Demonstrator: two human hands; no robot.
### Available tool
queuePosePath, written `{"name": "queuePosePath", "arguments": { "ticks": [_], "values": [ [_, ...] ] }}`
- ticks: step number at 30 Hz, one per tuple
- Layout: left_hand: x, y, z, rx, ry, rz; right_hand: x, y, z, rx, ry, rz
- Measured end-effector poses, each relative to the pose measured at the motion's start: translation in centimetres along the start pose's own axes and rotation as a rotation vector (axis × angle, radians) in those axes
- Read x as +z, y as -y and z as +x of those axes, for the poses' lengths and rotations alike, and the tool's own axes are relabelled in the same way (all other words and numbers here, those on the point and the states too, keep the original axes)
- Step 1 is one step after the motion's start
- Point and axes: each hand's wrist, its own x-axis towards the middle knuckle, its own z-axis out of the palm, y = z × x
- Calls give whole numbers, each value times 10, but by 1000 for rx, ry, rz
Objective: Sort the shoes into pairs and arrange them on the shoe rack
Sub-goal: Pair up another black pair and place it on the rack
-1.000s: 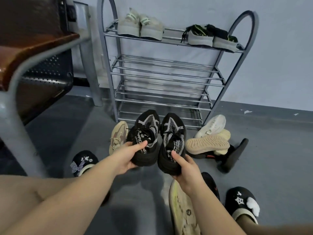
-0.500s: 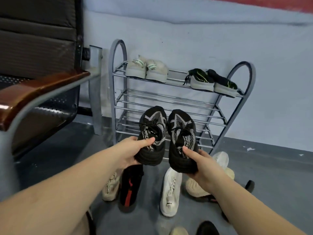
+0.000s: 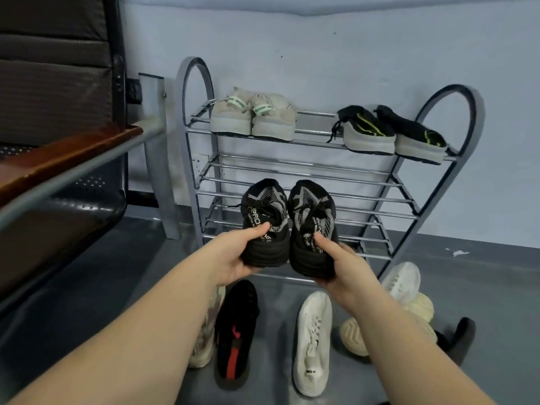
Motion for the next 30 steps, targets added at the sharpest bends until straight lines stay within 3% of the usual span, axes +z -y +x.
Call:
{"name": "queuePosePath", "arguments": {
  "ticks": [10, 14, 18, 22, 27, 30],
  "values": [
    [-5, -14, 56, -17, -113, -72, 9, -2, 63, 51, 17, -11],
    [0, -20, 72, -8, -135, -100, 8, 4, 78, -4, 12, -15],
    [0, -23, 90, 51, -231, -178, 7, 5, 89, -145, -43, -192],
    [6, -20, 101, 204, -394, -143, 12, 3, 91, -215, 72, -231],
    [0, -26, 100, 245, -308, -156, 16, 9, 100, -231, 251, -188],
    [-11, -32, 102, 304, -333, -188, 25, 3, 108, -224, 319, -207]
  ]
}}
